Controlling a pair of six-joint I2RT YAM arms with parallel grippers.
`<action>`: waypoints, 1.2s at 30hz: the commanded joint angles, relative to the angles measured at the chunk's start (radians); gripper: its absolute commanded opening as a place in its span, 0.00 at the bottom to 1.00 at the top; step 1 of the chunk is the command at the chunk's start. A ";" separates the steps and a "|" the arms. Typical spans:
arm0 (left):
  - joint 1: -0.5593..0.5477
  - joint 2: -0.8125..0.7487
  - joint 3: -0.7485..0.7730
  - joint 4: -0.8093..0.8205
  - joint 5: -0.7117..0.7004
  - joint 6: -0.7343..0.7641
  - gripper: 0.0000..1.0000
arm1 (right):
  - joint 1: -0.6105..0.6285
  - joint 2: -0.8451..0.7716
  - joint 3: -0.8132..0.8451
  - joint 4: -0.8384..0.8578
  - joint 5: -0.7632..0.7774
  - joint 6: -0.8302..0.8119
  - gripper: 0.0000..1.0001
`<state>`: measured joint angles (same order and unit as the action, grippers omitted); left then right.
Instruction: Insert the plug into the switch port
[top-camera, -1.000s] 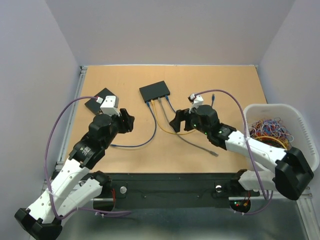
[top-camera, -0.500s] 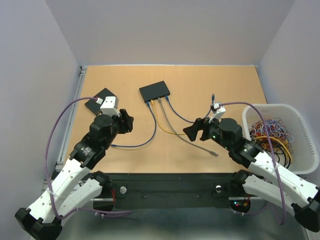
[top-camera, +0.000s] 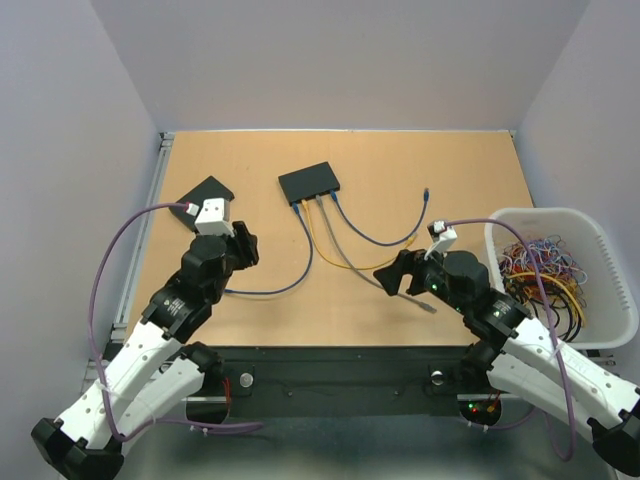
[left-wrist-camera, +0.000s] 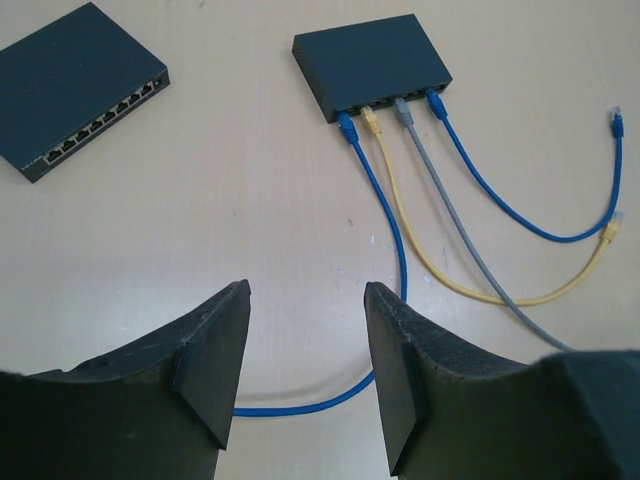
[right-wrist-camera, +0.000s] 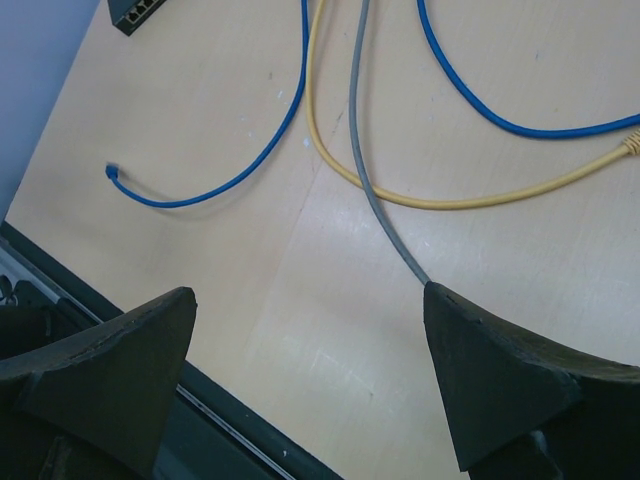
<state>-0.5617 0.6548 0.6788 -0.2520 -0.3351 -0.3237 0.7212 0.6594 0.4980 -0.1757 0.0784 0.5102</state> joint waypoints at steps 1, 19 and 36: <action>0.002 -0.073 -0.042 0.082 -0.067 -0.011 0.61 | 0.006 -0.014 -0.015 0.016 0.018 0.011 1.00; 0.003 -0.506 -0.513 0.795 -0.083 0.566 0.99 | 0.006 -0.058 -0.087 0.030 0.090 0.042 1.00; 0.230 0.320 -0.459 1.339 -0.029 0.479 0.99 | 0.006 -0.224 -0.144 0.033 0.093 0.054 1.00</action>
<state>-0.3771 0.8818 0.1757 0.8886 -0.4442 0.1715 0.7212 0.4385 0.3580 -0.1726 0.1459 0.5541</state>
